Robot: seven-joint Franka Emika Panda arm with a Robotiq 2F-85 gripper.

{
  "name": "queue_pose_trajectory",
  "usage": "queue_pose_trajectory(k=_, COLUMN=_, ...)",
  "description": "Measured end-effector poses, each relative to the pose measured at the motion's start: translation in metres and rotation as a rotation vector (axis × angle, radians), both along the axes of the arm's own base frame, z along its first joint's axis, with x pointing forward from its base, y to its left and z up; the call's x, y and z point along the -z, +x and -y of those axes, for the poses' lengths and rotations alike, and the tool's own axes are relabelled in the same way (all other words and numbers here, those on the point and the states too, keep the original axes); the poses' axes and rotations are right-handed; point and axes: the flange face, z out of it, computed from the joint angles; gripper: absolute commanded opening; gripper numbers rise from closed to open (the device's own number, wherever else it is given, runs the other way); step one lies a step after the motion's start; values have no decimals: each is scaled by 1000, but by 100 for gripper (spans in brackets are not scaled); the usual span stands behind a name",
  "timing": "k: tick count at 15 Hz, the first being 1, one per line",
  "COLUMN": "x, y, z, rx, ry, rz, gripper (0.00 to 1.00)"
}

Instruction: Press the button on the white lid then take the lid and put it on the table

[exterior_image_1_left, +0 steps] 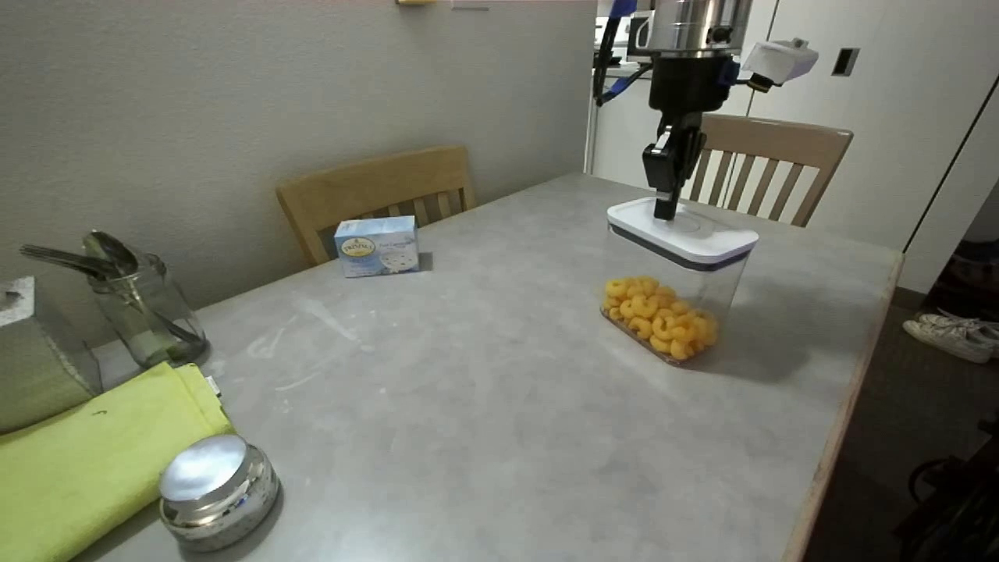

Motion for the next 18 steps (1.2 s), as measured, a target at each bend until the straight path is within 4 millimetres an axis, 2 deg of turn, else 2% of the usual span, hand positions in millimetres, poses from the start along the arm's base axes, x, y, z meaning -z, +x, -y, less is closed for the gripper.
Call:
queue_pose_trajectory(k=8, x=-1, y=-10, z=-6, rx=-10, ry=1, rz=-1, gripper=0)
queue_pose_trajectory(k=9, x=-2, y=-12, z=-7, rx=-12, ry=1, rz=0, gripper=25)
queue_pose_trajectory(k=10, x=-3, y=-14, z=-9, rx=-13, ry=1, rz=2, gripper=27)
queue_pose_trajectory(k=11, x=-5, y=-16, z=-9, rx=-14, ry=1, rz=4, gripper=7)
queue_pose_trajectory(k=14, x=-9, y=-20, z=-7, rx=-20, ry=1, rz=9, gripper=26)
queue_pose_trajectory(k=15, x=-10, y=-21, z=-7, rx=-21, ry=1, rz=9, gripper=27)
queue_pose_trajectory(k=16, x=-10, y=-21, z=-7, rx=-22, ry=1, rz=9, gripper=52)
queue_pose_trajectory(k=18, x=-10, y=-21, z=-7, rx=-22, ry=1, rz=9, gripper=59)
